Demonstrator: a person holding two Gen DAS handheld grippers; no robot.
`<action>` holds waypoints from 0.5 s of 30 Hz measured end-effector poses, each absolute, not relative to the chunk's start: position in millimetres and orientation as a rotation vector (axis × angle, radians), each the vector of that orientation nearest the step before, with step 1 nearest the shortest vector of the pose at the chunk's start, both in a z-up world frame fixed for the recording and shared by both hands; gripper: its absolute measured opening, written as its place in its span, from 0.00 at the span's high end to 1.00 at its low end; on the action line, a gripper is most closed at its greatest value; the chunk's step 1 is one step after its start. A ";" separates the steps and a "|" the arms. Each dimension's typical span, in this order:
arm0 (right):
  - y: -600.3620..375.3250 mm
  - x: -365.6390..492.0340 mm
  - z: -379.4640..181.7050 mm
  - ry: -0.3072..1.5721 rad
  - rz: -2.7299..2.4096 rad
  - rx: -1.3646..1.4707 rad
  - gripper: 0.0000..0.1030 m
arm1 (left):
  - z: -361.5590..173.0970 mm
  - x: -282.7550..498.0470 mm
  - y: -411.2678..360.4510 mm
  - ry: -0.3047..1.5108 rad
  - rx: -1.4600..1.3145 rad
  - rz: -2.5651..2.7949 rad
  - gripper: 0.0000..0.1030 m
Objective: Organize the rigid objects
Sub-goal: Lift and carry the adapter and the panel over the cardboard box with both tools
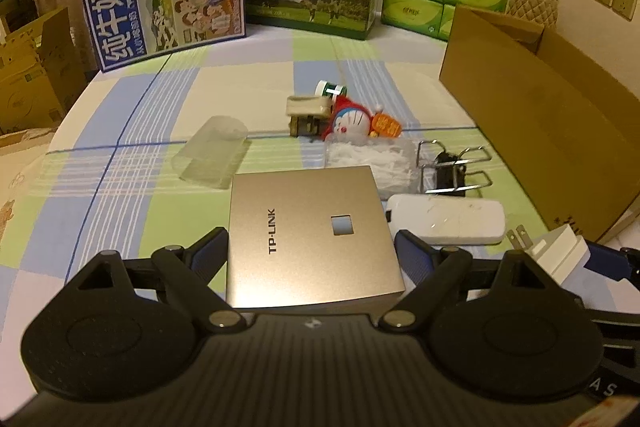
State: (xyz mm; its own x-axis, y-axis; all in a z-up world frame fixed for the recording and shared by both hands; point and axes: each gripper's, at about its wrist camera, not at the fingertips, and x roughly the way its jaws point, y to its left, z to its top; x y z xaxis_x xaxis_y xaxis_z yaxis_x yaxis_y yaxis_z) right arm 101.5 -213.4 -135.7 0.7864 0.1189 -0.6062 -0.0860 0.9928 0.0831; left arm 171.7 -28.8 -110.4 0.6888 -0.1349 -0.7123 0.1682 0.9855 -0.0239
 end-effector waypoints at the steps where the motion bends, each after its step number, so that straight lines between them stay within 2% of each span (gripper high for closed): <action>1: -213.7 100.4 -132.4 0.649 0.111 0.053 0.39 | -105.6 171.1 -30.3 0.787 0.049 -0.174 0.16; 15: -247.7 89.6 -35.2 0.449 0.072 0.063 0.39 | -2.1 175.4 -88.9 0.645 0.082 -0.329 0.16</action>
